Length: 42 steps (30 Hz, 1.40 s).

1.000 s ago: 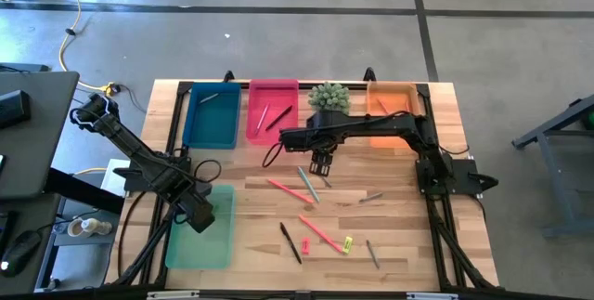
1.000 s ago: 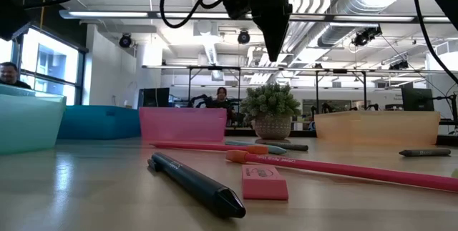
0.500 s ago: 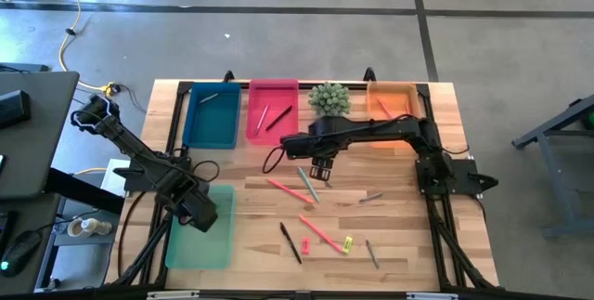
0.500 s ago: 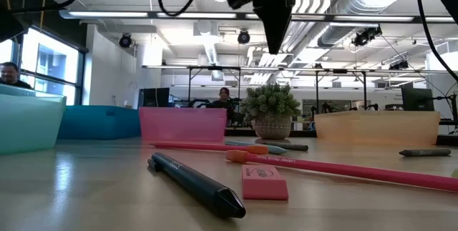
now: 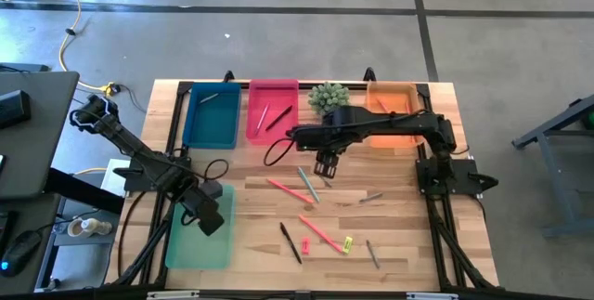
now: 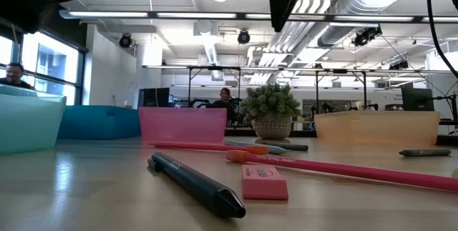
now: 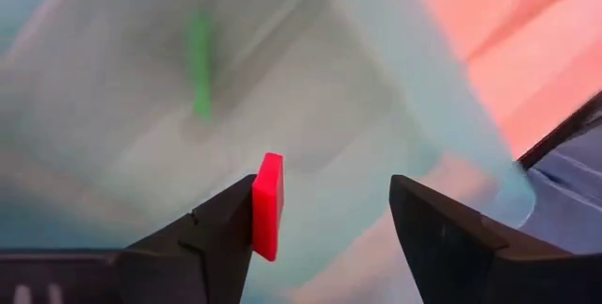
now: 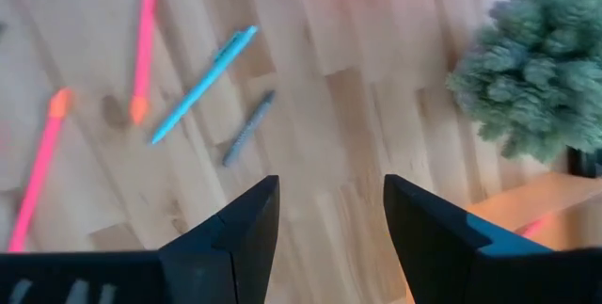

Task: Sort crayons/erasers/pens/pencils in bins
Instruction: Put the red eraser into the green bin, then put the gray crayon into the blue bin

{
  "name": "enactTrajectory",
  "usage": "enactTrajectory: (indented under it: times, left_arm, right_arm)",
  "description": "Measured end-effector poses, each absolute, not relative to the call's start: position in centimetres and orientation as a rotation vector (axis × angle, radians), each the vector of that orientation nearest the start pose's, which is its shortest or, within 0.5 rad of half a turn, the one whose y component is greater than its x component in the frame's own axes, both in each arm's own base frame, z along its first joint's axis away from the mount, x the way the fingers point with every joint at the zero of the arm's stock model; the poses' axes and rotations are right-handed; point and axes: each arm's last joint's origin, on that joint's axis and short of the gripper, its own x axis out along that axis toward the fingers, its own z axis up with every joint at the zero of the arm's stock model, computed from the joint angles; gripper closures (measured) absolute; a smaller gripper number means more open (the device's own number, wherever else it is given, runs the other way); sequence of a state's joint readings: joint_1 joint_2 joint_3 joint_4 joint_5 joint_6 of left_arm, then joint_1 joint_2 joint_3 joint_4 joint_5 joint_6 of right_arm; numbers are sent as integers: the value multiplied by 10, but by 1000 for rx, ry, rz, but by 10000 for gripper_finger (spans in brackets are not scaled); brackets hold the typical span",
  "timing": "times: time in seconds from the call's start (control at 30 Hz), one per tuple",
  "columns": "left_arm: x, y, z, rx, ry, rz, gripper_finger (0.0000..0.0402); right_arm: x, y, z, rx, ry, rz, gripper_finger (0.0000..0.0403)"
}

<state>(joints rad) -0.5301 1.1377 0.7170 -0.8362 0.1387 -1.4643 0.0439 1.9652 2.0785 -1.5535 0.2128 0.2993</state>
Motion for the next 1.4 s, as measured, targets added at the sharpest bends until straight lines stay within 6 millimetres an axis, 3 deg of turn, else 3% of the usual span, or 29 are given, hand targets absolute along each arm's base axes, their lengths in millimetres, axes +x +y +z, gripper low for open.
enactTrajectory:
  times: [0.23, 0.43, 0.7, 0.97, 1.2, 1.4]
  left_arm:
    - [160, -100, 218, -830, 1310, 200, 199]
    - [144, -94, 234, -775, 1261, 76, 226]
    - [128, -82, 246, -853, 1174, 145, 251]
    - [133, -73, 263, -736, 794, 198, 273]
    - [134, -65, 276, -624, 545, 284, 284]
    - [135, -54, 278, -566, 490, 351, 284]
  right_arm:
    - [384, 28, 343, 35, 1276, -59, 219]
    - [395, 22, 347, -52, 1158, 23, 219]
    - [396, 12, 347, 58, 1158, -22, 219]
    - [387, 8, 342, 49, 1256, -114, 219]
    - [367, 7, 294, 73, 1484, -191, 219]
    - [358, 8, 267, 196, 1468, -228, 219]
